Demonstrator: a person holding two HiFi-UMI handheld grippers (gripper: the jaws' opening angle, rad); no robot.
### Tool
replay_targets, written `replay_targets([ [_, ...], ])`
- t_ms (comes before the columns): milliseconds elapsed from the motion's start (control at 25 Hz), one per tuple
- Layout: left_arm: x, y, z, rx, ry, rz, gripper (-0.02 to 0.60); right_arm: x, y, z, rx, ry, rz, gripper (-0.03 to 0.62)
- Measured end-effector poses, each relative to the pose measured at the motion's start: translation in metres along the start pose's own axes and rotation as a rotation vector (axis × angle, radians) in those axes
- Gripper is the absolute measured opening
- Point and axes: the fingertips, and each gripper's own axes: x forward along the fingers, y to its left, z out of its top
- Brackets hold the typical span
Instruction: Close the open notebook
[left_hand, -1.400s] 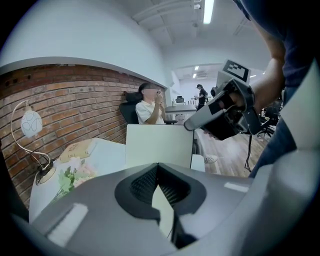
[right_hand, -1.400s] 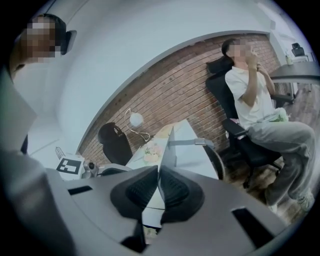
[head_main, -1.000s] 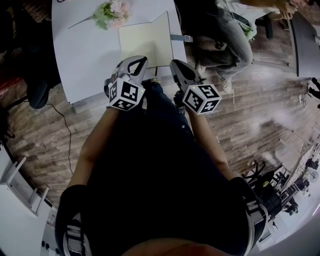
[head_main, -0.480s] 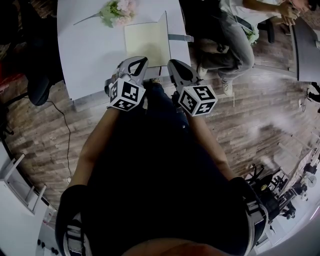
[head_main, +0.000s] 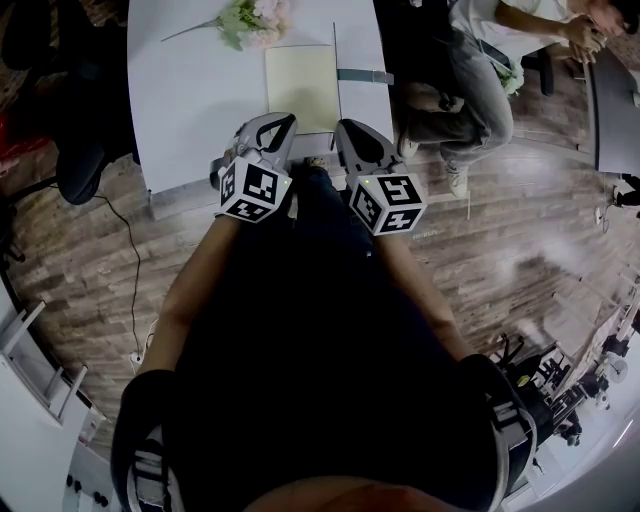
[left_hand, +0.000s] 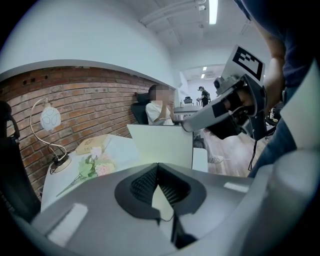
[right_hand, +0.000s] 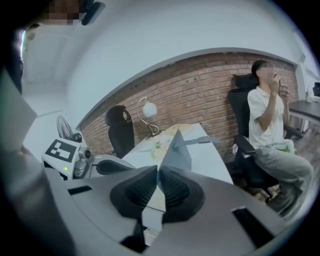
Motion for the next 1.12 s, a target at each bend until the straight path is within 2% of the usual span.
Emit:
replay_targets([
  [560, -0.012, 0.01, -0.008, -0.015, -0.008, 0.025, 0.008, 0.009, 0.014, -0.004, -0.1, 0.014, -0.057, 0.029],
  [800, -0.018, 0.014, -0.013, -0.026, 0.0, 0.037, 0.008, 0.015, 0.026, -0.006, -0.189, 0.042, -0.06, 0.029],
  [1120, -0.016, 0.018, -0.016, -0.037, 0.01, 0.052, 0.008, 0.025, 0.013, -0.007, -0.237, 0.055, -0.093, 0.028],
])
